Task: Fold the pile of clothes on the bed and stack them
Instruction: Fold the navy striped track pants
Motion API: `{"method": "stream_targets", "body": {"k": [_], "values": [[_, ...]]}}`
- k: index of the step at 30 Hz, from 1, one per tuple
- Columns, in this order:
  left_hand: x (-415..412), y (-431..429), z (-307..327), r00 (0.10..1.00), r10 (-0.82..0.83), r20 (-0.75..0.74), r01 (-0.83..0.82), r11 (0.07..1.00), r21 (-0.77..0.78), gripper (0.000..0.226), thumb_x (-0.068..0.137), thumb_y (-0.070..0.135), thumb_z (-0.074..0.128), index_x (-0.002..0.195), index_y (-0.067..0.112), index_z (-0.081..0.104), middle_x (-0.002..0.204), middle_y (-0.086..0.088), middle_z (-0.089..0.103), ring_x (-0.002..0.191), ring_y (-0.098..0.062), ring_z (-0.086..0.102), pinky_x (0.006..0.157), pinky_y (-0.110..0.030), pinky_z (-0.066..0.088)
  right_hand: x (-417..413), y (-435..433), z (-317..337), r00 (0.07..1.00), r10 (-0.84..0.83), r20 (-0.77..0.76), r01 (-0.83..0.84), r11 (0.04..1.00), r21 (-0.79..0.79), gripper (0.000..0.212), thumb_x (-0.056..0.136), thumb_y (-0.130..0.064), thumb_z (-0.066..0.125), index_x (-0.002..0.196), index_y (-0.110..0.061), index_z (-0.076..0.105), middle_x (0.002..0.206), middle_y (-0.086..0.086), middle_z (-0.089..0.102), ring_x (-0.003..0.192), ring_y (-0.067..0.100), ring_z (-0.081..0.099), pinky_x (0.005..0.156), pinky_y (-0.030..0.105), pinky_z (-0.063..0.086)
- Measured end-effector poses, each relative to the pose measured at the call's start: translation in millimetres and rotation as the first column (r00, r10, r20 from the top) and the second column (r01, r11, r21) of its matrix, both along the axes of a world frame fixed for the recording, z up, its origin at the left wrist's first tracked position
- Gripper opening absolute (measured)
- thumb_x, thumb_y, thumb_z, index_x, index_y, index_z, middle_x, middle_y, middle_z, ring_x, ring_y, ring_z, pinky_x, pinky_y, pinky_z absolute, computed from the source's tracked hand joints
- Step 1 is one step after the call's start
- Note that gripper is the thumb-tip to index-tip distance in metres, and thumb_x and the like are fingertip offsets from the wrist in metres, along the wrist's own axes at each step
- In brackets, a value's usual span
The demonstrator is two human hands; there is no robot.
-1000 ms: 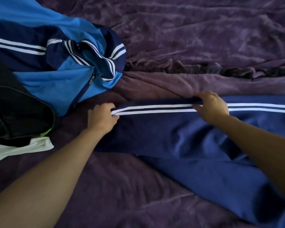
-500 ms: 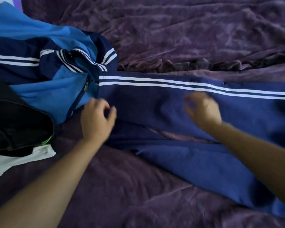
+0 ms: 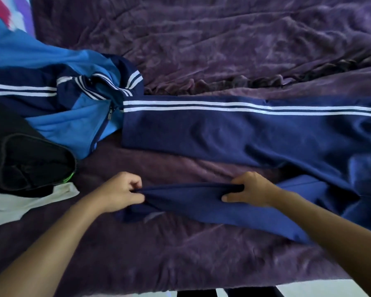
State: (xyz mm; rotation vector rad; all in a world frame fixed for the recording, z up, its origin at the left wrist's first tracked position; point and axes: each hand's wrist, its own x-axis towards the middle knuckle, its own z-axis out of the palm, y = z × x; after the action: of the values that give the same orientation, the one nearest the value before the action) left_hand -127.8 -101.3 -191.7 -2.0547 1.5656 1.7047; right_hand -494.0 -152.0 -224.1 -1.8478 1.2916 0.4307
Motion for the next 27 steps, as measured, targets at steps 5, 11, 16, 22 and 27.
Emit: {"method": "stream_targets", "body": {"k": [5,11,16,22,27], "values": [[28,-9,7,0.967,0.184,0.177,-0.2,0.977,0.075,0.008,0.074,0.002,0.069,0.079,0.006,0.064,0.065,-0.011,0.063,0.058,-0.023,0.061,0.05,-0.033,0.053,13,-21,8,1.0,-0.003,0.0,0.003,0.986,-0.167,0.025,0.078,-0.051,0.068,0.097,-0.035,0.064,0.094,-0.008,0.066,0.092,0.021,0.061,0.078,0.034,0.049],[-32,-1,-28,0.717,0.231,0.658,0.043,0.927,-0.372,0.025,0.079,0.013,0.066,0.103,0.018,0.061,0.109,-0.015,0.061,0.101,-0.038,0.059,0.079,-0.043,0.048,-29,2,-22,0.978,-0.207,-0.027,0.183,0.91,-0.373,0.041,0.089,-0.028,0.058,0.129,-0.021,0.053,0.119,0.007,0.056,0.114,0.03,0.052,0.087,0.039,0.045],[-188,59,-43,0.855,-0.04,0.517,0.336,0.801,-0.495,0.008,0.076,0.016,0.066,0.077,0.018,0.058,0.08,-0.007,0.062,0.079,-0.034,0.061,0.063,-0.04,0.048,-157,85,-20,0.954,-0.274,-0.119,0.186,0.857,-0.481,0.041,0.077,-0.023,0.067,0.117,-0.014,0.062,0.109,0.012,0.058,0.104,0.036,0.053,0.078,0.044,0.046],[-291,113,-81,0.735,-0.206,0.645,0.487,0.823,-0.292,0.019,0.083,0.027,0.061,0.101,0.021,0.061,0.108,-0.004,0.055,0.106,-0.027,0.05,0.084,-0.039,0.043,-282,162,-27,0.895,-0.228,-0.383,0.073,0.923,-0.379,0.07,0.075,-0.042,0.07,0.138,-0.027,0.044,0.139,0.001,0.044,0.126,0.027,0.041,0.09,0.04,0.039],[-289,120,-84,0.681,-0.097,0.726,0.435,0.851,-0.295,0.014,0.083,0.024,0.064,0.094,0.015,0.065,0.101,-0.008,0.058,0.1,-0.031,0.05,0.08,-0.042,0.042,-256,164,-33,0.99,-0.093,-0.103,0.016,0.817,-0.577,0.052,0.065,-0.026,0.077,0.115,-0.016,0.065,0.121,0.008,0.06,0.108,0.035,0.057,0.078,0.042,0.047]]}}
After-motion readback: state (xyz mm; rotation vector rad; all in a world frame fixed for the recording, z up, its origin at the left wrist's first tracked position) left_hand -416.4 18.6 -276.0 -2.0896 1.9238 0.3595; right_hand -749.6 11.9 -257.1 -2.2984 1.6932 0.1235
